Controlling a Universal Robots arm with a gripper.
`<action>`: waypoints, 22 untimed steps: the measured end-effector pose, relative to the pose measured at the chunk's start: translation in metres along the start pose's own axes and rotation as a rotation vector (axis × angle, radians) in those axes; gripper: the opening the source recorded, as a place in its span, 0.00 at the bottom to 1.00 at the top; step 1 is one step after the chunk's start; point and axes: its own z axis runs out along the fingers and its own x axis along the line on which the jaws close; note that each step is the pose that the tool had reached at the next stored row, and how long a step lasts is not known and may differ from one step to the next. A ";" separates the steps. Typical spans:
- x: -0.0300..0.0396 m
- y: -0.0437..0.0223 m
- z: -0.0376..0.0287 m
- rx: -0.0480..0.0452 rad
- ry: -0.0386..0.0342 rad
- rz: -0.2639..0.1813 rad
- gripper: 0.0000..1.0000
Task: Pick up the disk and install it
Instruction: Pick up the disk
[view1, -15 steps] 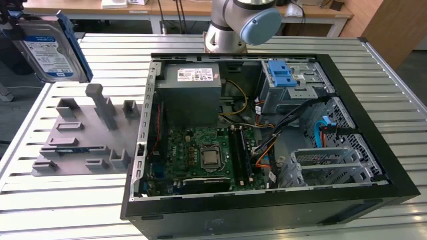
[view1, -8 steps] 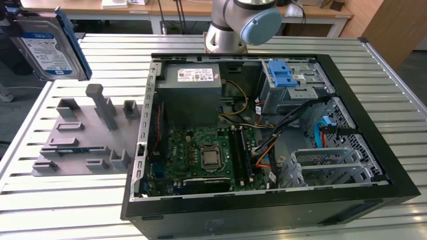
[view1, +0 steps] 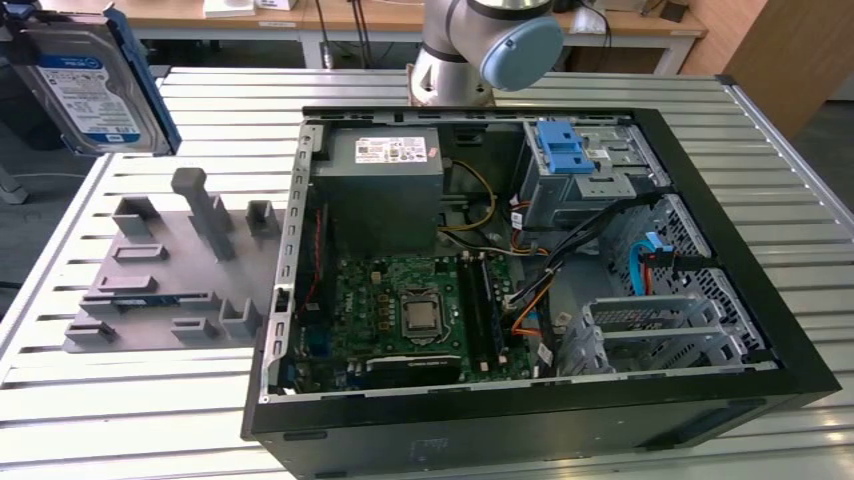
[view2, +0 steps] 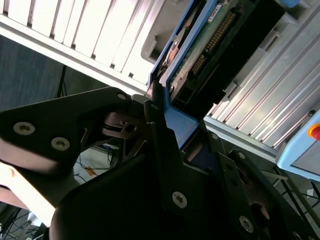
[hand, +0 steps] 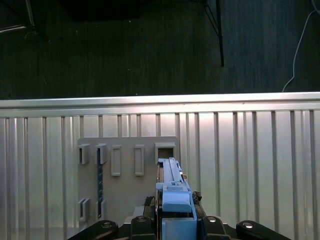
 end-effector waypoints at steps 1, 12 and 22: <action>0.0000 0.0000 -0.0010 0.0000 0.0000 0.000 0.36; 0.0001 0.0001 -0.0151 0.0001 0.0000 0.000 0.36; 0.0002 0.0001 -0.0291 0.0000 0.0000 0.000 0.36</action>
